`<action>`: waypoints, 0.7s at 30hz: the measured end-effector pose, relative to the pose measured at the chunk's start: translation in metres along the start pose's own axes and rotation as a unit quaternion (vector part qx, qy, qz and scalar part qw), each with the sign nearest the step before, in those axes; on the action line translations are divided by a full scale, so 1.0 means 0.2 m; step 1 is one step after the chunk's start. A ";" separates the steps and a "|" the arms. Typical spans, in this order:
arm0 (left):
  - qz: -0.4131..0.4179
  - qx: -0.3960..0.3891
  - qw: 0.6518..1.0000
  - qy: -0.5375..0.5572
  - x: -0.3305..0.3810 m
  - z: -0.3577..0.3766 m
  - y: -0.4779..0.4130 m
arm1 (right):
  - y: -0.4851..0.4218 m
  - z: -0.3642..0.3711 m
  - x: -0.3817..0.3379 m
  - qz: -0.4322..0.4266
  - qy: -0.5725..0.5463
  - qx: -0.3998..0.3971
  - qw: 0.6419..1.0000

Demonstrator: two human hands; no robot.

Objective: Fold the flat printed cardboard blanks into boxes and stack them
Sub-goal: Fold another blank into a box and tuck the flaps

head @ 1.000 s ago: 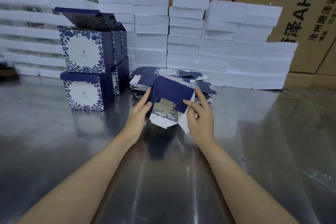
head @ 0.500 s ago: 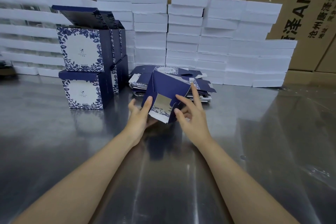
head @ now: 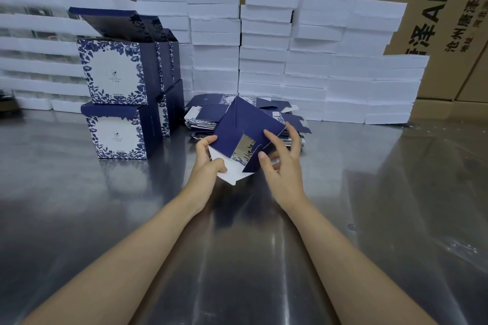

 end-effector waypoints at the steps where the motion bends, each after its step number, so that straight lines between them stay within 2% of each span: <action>1: 0.003 0.002 1.000 -0.009 0.00 0.00 0.00 | 0.00 0.00 0.00 0.002 0.005 0.002 1.000; 5: 0.021 -0.007 0.998 -0.053 -0.01 0.00 0.01 | 0.00 -0.01 0.00 0.005 0.029 0.026 0.999; 8: 0.081 -0.003 0.989 -0.121 -0.01 0.01 0.03 | -0.01 -0.01 0.00 0.012 0.038 0.062 0.997; 12: 0.140 0.004 0.977 -0.161 0.00 0.03 0.04 | -0.02 -0.03 0.02 0.020 0.044 0.099 0.994; 17: 0.144 0.025 0.977 -0.156 0.02 0.02 0.03 | -0.03 -0.04 0.04 0.030 0.010 0.094 0.995; 21: 0.136 0.030 0.987 -0.084 0.07 0.00 0.03 | -0.02 -0.02 0.02 -0.002 0.006 0.086 0.996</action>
Point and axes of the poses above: each hand's wrist, its own y-axis away from the middle knuckle, its own z-axis out of the palm, x = y × z, the point moved 2 cm from there along -y, towards the middle knuckle, and after that the axes turned 10 degrees about -y, right-handed, at the moved point
